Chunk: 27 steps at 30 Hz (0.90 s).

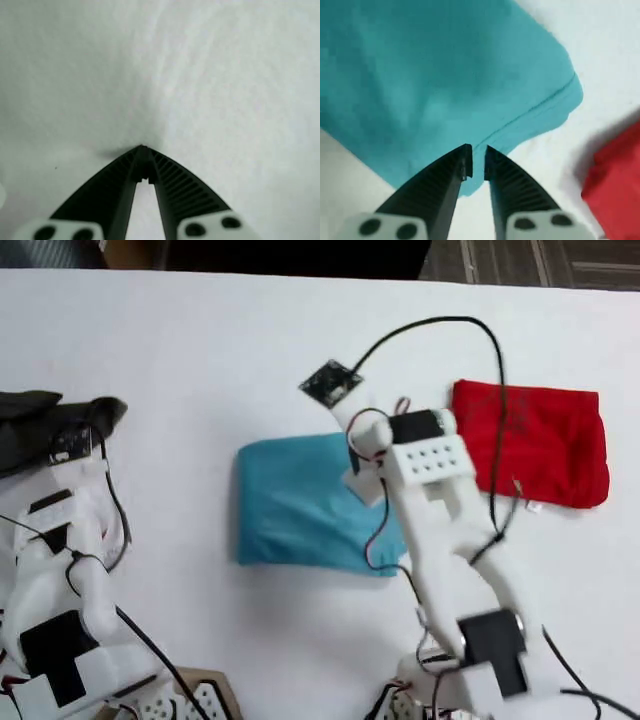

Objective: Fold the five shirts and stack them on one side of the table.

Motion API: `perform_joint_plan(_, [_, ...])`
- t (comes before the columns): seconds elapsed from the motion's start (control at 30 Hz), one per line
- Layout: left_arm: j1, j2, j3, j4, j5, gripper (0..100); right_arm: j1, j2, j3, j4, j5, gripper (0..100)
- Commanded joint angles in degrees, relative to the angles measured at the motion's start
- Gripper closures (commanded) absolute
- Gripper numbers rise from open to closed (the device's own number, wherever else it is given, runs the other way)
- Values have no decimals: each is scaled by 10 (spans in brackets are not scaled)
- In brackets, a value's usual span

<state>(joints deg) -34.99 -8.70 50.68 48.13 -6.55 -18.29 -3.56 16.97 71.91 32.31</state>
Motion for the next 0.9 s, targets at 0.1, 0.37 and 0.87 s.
perform_joint_plan(0.1, [-5,-20,1,-15,3,973,0,145,-25,-61,-4,971])
perform_joint_plan(0.37, [-5,-20,1,-15,3,973,71,271,-115,-80,-3,968])
perform_joint_plan(0.87, [-4,-20,1,-15,3,973,75,96,-171,80,-76,967])
